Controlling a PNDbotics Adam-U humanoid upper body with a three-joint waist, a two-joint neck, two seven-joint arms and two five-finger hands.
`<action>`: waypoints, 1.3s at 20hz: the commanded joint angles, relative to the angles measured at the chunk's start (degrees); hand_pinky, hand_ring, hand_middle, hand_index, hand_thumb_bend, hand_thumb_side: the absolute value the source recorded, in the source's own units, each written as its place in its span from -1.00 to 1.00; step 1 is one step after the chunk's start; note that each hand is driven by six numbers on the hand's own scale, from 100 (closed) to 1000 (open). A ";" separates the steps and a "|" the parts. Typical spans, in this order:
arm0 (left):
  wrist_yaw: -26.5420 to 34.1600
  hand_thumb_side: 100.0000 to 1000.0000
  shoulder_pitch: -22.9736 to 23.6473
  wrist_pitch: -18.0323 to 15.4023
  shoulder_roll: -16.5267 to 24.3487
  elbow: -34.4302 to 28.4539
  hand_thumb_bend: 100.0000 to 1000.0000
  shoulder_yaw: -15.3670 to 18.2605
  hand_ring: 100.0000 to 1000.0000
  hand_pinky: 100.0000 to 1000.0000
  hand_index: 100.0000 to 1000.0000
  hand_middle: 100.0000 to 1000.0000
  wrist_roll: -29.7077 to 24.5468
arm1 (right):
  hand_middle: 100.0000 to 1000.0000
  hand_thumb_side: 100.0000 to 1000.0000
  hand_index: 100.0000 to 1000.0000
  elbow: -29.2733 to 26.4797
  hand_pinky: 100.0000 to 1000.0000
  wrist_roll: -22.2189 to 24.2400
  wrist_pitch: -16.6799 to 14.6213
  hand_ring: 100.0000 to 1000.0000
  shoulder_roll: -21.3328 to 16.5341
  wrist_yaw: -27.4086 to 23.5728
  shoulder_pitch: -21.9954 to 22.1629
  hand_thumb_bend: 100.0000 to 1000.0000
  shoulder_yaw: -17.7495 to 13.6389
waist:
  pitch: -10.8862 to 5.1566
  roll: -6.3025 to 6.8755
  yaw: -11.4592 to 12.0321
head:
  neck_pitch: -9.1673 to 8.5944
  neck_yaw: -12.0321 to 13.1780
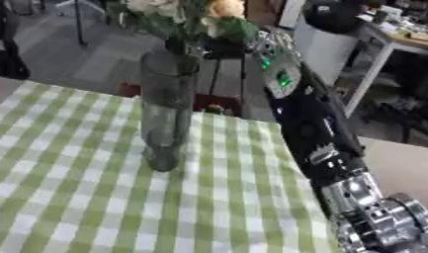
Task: Arrange flowers into the vase.
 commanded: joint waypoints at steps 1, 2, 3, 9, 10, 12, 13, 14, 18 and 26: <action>-0.14 0.67 -0.26 0.10 0.18 -0.81 -1.00 0.47 0.64 -0.12 0.86 0.86 -0.04 | 0.78 1.00 0.94 0.02 0.86 3.54 0.09 1.00 -1.86 0.81 -1.91 0.43 -0.91 | -1.44 0.67 -0.12 | 0.00 0.22; -0.14 0.67 -0.22 0.12 0.17 -0.81 -1.00 0.48 0.64 -0.12 0.86 0.86 -0.04 | 0.78 1.00 0.94 0.02 0.87 4.41 0.18 1.00 -1.86 0.90 -1.99 0.44 -1.05 | -1.48 0.66 -0.12 | 0.00 0.23; -0.14 0.67 -0.17 0.13 0.17 -0.81 -1.00 0.51 0.64 -0.12 0.86 0.86 -0.02 | 0.78 1.00 0.96 -0.06 0.87 5.02 0.27 1.00 -1.87 0.90 -2.04 0.44 -1.20 | -1.51 0.65 -0.13 | -0.01 0.26; -0.13 0.67 -0.04 0.25 0.11 -0.81 -1.00 0.46 0.64 -0.13 0.86 0.86 -0.05 | 0.85 0.72 1.00 0.32 0.90 8.61 0.96 1.00 -2.07 1.97 -1.98 0.89 -1.23 | -1.65 0.52 -0.20 | -0.07 0.44; -0.12 0.67 -0.03 0.26 0.11 -0.81 -1.00 0.45 0.64 -0.13 0.86 0.86 -0.07 | 0.87 0.62 1.00 0.67 0.91 10.01 1.21 1.00 -2.06 2.45 -2.02 0.97 -1.17 | -1.67 0.53 -0.20 | -0.10 0.46; -0.11 0.67 0.01 0.28 0.09 -0.81 -1.00 0.47 0.64 -0.14 0.86 0.86 -0.07 | 0.89 0.53 1.00 1.10 0.92 12.69 2.00 1.00 -2.04 3.30 -2.10 1.00 -1.32 | -1.69 0.57 -0.17 | -0.17 0.45; -0.11 0.67 0.03 0.29 0.09 -0.81 -1.00 0.48 0.64 -0.14 0.86 0.86 -0.06 | 0.89 0.53 1.00 1.18 0.92 13.69 2.52 1.00 -2.03 3.64 -2.14 1.00 -1.46 | -1.69 0.58 -0.17 | -0.17 0.43; -0.10 0.67 0.05 0.30 0.09 -0.81 -1.00 0.48 0.64 -0.14 0.86 0.86 -0.07 | 0.90 0.55 1.00 1.14 0.93 14.39 3.05 1.00 -2.04 3.98 -2.16 1.00 -1.62 | -1.69 0.59 -0.18 | -0.16 0.44; -0.07 0.67 0.13 0.36 0.05 -0.81 -1.00 0.46 0.64 -0.15 0.86 0.86 -0.10 | 0.90 0.53 1.00 1.06 0.93 15.96 4.62 1.00 -2.08 4.90 -2.00 1.00 -1.98 | -1.68 0.63 -0.29 | -0.08 0.52; -0.07 0.67 0.32 0.46 0.00 -0.81 -1.00 0.49 0.64 -0.15 0.86 0.86 -0.11 | 0.90 0.53 1.00 0.90 0.92 16.36 5.59 1.00 -2.16 5.49 -1.80 0.98 -2.59 | -1.76 0.95 -0.53 | 0.09 0.60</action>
